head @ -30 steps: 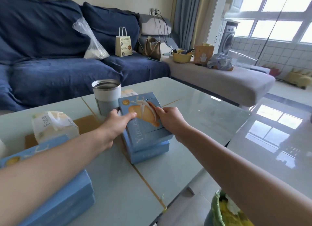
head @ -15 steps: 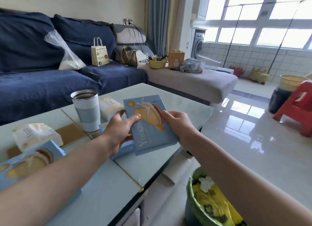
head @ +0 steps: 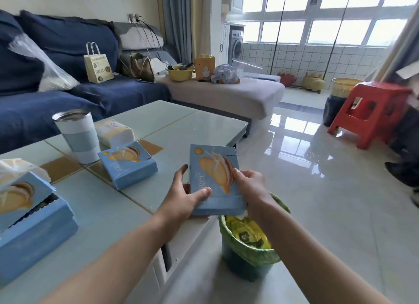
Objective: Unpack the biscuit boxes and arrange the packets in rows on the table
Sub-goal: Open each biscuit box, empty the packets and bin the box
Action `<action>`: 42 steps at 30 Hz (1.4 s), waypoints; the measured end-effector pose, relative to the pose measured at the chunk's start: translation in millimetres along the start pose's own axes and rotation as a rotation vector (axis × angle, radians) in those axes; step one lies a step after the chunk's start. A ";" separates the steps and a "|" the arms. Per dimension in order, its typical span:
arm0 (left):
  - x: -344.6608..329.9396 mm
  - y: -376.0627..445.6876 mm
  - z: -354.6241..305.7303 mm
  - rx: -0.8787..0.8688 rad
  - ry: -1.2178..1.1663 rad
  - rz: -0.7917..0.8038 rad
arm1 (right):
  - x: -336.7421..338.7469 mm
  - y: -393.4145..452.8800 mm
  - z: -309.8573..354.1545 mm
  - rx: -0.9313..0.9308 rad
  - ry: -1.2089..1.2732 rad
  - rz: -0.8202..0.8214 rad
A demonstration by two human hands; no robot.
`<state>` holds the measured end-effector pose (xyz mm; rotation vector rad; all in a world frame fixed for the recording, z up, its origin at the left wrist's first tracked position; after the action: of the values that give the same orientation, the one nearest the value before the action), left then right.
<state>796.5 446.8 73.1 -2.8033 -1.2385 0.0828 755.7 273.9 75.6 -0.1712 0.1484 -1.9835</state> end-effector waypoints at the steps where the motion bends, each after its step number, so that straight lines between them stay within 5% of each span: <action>1: -3.5 -0.4 4.3 0.000 0.000 0.006 | 2.8 0.1 -3.9 -0.009 -0.029 0.004; 8: -10.7 9.9 19.2 0.023 0.041 0.005 | 24.2 15.1 -18.4 -0.152 0.135 0.105; 19: -7.8 50.0 29.2 0.030 0.059 0.020 | 31.4 44.8 9.0 0.063 0.027 0.012; 27: -20.0 70.0 30.0 -0.018 0.127 0.052 | 4.5 37.1 43.5 0.337 -0.109 0.151; 37: -14.1 66.2 29.5 0.063 0.241 -0.039 | -6.6 28.7 37.9 0.382 -0.139 0.417; 42: -5.8 59.2 23.9 0.155 0.017 -0.115 | 1.6 32.7 36.1 0.412 -0.299 0.234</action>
<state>834.3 403.9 44.0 -2.5917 -1.3251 0.1419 791.2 258.2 105.2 -0.1711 -0.4133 -1.6916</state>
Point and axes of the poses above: each hand's wrist, its own y-axis towards the middle knuckle, its own x-axis out of the back of the hand, z = x × y, the point moved 3 cm from there along y, towards the middle knuckle, and after that the axes turned 15 degrees about z, right-handed, at the moved point
